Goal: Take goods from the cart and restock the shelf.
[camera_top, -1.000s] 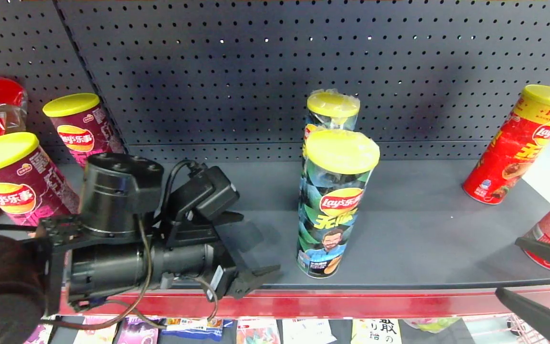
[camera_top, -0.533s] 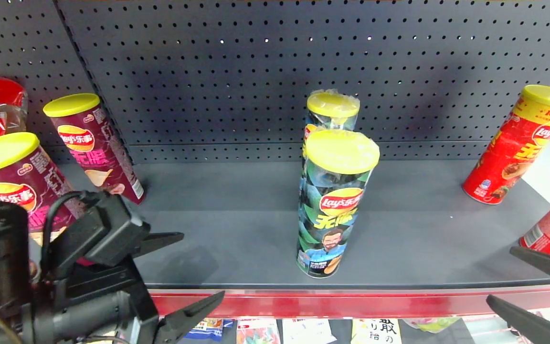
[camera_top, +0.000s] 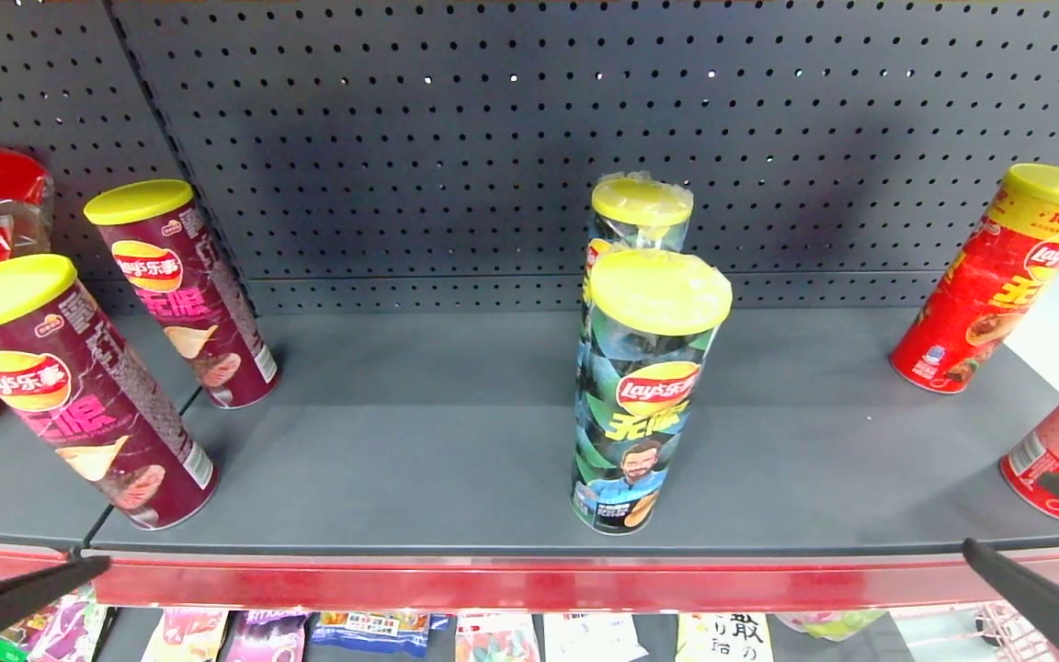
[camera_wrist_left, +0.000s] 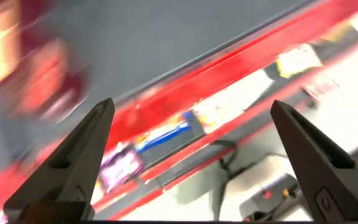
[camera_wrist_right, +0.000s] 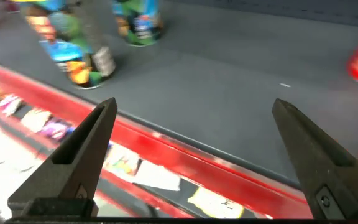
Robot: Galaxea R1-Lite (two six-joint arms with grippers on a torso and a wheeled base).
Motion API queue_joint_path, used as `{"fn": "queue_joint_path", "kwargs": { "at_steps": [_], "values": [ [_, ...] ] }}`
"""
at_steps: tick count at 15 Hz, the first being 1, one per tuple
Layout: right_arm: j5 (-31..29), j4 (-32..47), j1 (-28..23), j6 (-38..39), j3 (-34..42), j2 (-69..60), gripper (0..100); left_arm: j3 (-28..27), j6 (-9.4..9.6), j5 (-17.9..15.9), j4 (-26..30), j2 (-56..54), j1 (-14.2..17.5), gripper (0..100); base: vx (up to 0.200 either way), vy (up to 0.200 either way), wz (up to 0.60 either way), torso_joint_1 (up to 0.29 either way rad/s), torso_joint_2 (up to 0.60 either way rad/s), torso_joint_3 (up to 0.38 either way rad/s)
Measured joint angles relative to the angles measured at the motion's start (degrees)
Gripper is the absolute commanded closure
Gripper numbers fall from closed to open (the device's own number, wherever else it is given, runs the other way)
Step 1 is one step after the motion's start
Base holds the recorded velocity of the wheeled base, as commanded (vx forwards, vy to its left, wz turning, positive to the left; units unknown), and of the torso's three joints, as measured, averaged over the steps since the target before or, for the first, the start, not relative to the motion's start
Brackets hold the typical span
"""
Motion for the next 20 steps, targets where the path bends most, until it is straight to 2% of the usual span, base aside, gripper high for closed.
{"fn": "queue_joint_path", "kwargs": {
  "at_steps": [2, 3, 5, 7, 8, 9, 11, 13, 15, 17, 18, 19, 20],
  "values": [
    [-6.4, 6.7, -0.2, 0.0, -0.6, -3.2, 0, -0.5, -0.26, 0.9, 8.4, -7.8, 8.7, 0, 0.000, 0.000, 0.00, 0.000, 0.00, 0.000],
    [-9.7, 13.5, -0.6, 0.0, -2.3, -5.2, 0, -0.9, -0.35, 1.0, 13.0, -11.7, 14.0, 0, 0.000, 0.000, 0.00, 0.000, 0.00, 0.000],
    [-14.7, 30.5, -3.1, 0.2, -7.2, -9.3, 0, -1.2, -0.44, 1.2, 18.6, -17.7, 23.0, 0, 0.000, 0.000, 0.00, 0.000, 0.00, 0.000],
    [-16.7, 42.8, -9.8, 0.3, -12.3, -13.3, 0, -0.4, -1.27, 1.1, 23.5, -23.9, 32.4, 0, 0.000, 0.000, 0.00, 0.000, 0.00, 0.000],
    [-16.8, 45.7, -14.2, 0.3, -13.7, -14.7, 0, 0.5, -1.71, 0.7, 24.7, -26.7, 35.2, 0, 0.000, 0.000, 0.00, 0.000, 0.00, 0.000],
    [-15.7, 47.3, -18.4, 0.3, -14.1, -16.0, 0, 2.4, -2.30, -0.5, 25.2, -29.7, 37.1, 0, 0.000, 0.000, 0.00, 0.000, 0.00, 0.000],
    [-11.4, 46.3, -21.5, -0.1, -11.1, -19.6, 0, 5.4, -3.47, -3.2, 20.3, -33.3, 39.0, 0, 0.000, 0.000, 0.00, 0.000, 0.00, 0.000],
    [-5.9, 42.3, -20.9, -0.9, -4.8, -26.7, 0, 8.8, -3.85, -9.8, 14.7, -35.1, 39.5, 0, 0.000, 0.000, 0.00, 0.000, 0.00, 0.000],
    [-2.4, 35.7, -19.6, -1.3, 1.7, -33.9, 0, 12.0, -3.46, -12.7, 7.1, -35.8, 39.6, 0, 0.000, 0.000, 0.00, 0.000, 0.00, 0.000],
    [-2.3, 30.0, -19.1, -1.6, 6.2, -38.7, 0, 16.2, -2.15, -12.3, -0.5, -36.2, 39.7, 0, 0.000, 0.000, 0.00, 0.000, 0.00, 0.000],
    [-2.8, 29.1, -19.1, -1.5, 7.5, -40.0, 0, 17.8, -1.82, -9.1, -1.8, -36.3, 39.7, 0, 0.000, 0.000, 0.00, 0.000, 0.00, 0.000],
    [-2.4, 29.2, -19.0, -1.4, 8.1, -40.9, 0, 18.8, -1.91, -7.4, -2.3, -36.3, 39.7, 0, 0.000, 0.000, 0.00, 0.000, 0.00, 0.000],
    [-1.7, 29.2, -18.9, -1.1, 8.5, -41.3, 0, 19.3, -2.02, -8.5, -2.4, -36.4, 39.7, 0, 0.000, 0.000, 0.00, 0.000, 0.00, 0.000]
  ]
}}
